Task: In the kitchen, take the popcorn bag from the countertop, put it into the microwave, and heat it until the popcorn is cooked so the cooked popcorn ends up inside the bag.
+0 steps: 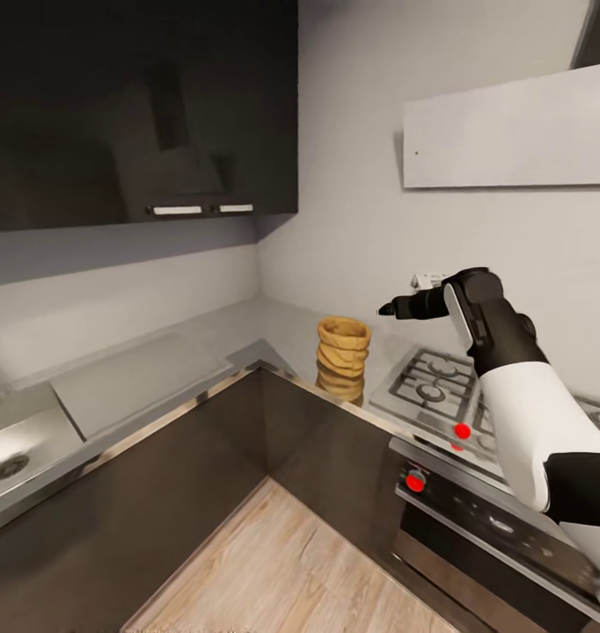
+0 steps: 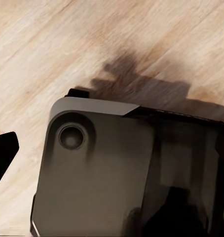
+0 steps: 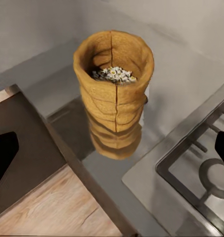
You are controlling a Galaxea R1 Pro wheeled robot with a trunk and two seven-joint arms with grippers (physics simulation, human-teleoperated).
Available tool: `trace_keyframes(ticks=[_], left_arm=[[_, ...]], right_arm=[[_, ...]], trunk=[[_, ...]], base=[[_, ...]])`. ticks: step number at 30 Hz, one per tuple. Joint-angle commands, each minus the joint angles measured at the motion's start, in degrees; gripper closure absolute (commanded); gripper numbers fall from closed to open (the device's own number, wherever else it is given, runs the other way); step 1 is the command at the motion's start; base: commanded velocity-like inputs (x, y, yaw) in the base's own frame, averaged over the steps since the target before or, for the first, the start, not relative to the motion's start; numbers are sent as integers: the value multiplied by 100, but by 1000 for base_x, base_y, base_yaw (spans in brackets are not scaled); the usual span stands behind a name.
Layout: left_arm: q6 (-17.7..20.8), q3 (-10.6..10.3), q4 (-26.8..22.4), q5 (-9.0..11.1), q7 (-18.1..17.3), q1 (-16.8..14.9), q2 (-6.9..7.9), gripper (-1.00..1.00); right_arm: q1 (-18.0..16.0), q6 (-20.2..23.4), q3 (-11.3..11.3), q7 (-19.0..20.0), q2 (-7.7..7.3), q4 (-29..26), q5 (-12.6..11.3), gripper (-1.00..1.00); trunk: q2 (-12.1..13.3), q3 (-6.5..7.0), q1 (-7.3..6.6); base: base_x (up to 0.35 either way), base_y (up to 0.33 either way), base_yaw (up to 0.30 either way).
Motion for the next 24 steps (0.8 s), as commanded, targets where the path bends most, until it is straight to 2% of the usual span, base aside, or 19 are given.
trace_keyframes(ticks=[1, 11, 14, 19, 21, 24], left_arm=[[-19, 22, 6, 4, 2, -6, -2, -100], [-19, 22, 6, 4, 2, -12, -1, -100], [-19, 22, 6, 5, 2, -13, -1, -100], [-19, 18, 6, -3, 1, -11, -9, -100], [-19, 13, 6, -4, 1, -13, -10, -100], [-19, -1, 6, -4, 2, -14, -10, -100]], right_arm=[[-7, 21, 16, 23, -8, 9, 21, -100], [-12, 21, 21, 5, -60, 92, 25, -100], [-35, 21, 18, -161, -68, 368, 21, -100], [-102, 21, 16, -237, -134, 460, 21, -100], [-264, 21, 16, -315, -140, 791, 22, -100], [-804, 21, 22, -610, -137, 1599, 21, -100]], trunk=[[35, 10, -22], [436, 189, -241], [556, 243, -307], [757, 333, -417], [837, 369, -461], [958, 423, -527]], base=[[0, 0, 281], [0, 0, 283], [0, 0, 283], [0, 0, 283], [0, 0, 283], [0, 0, 283]])
